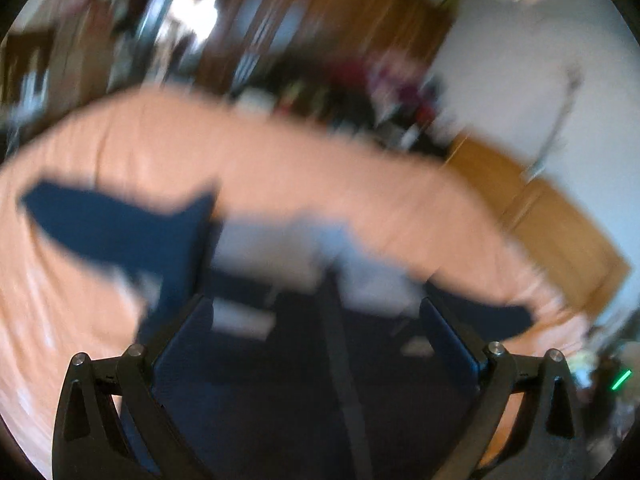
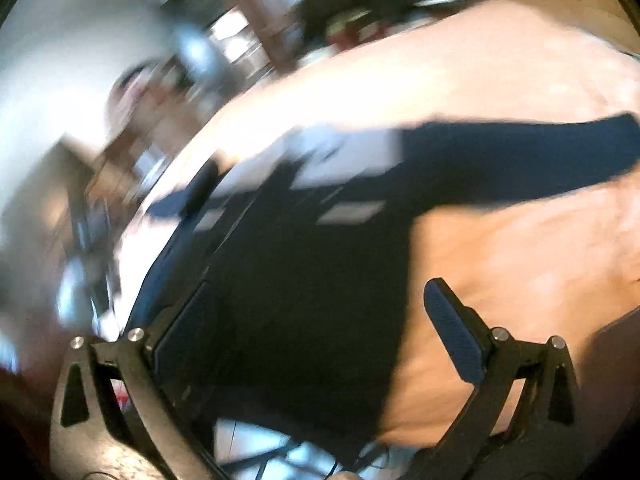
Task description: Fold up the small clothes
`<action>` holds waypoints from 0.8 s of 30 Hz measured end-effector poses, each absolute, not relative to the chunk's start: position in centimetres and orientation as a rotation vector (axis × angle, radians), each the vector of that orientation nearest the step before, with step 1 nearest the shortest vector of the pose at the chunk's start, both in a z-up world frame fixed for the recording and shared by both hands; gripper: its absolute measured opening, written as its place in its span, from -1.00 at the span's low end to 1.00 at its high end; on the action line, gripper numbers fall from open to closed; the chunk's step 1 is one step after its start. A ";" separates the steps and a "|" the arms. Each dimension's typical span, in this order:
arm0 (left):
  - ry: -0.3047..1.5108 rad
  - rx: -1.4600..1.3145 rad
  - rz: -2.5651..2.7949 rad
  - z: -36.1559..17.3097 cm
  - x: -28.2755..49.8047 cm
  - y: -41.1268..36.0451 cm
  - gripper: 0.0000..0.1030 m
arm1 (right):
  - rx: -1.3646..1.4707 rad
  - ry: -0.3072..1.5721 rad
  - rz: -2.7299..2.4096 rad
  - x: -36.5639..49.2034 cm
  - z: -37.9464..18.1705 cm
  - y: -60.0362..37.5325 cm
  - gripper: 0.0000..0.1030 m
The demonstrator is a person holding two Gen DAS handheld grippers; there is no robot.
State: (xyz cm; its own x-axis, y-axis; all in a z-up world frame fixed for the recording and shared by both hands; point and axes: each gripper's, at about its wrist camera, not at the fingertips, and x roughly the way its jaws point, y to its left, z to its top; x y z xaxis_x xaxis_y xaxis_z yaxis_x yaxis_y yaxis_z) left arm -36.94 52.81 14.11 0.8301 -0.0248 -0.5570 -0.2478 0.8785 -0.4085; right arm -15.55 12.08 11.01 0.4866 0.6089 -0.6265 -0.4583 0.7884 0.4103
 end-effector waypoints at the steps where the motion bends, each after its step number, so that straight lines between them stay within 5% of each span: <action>1: 0.647 -0.495 0.144 11.4 -35.6 52.9 0.99 | 0.226 0.828 0.583 -13.3 11.2 9.6 1.00; 8: 0.891 -0.427 0.244 0.8 -29.8 50.6 0.99 | 0.449 0.848 0.299 -3.3 9.4 -3.7 0.92; 13: 0.911 -0.399 0.279 -0.3 -27.5 50.1 0.99 | 0.689 0.848 0.177 2.5 7.2 -12.5 0.20; 24: 0.926 -0.306 0.345 -0.6 -27.2 50.3 1.00 | 0.699 0.900 0.074 5.3 3.1 -16.4 0.17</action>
